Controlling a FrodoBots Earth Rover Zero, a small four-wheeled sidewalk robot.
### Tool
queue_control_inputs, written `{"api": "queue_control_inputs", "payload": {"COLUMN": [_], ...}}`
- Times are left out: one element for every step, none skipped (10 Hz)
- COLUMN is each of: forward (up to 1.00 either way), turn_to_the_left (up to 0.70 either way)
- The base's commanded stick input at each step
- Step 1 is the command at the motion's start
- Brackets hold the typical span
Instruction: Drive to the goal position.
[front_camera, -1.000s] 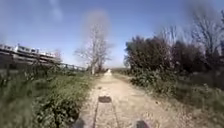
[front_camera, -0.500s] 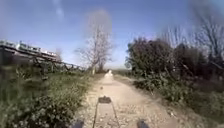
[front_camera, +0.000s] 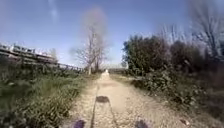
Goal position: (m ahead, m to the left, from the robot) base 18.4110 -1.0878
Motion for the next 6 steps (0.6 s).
{"api": "queue_control_inputs", "payload": {"forward": [0.70,0.70,0.70,0.70,0.70,0.70], "turn_to_the_left": [0.00,0.00,0.00,0.00,0.00,0.00]}}
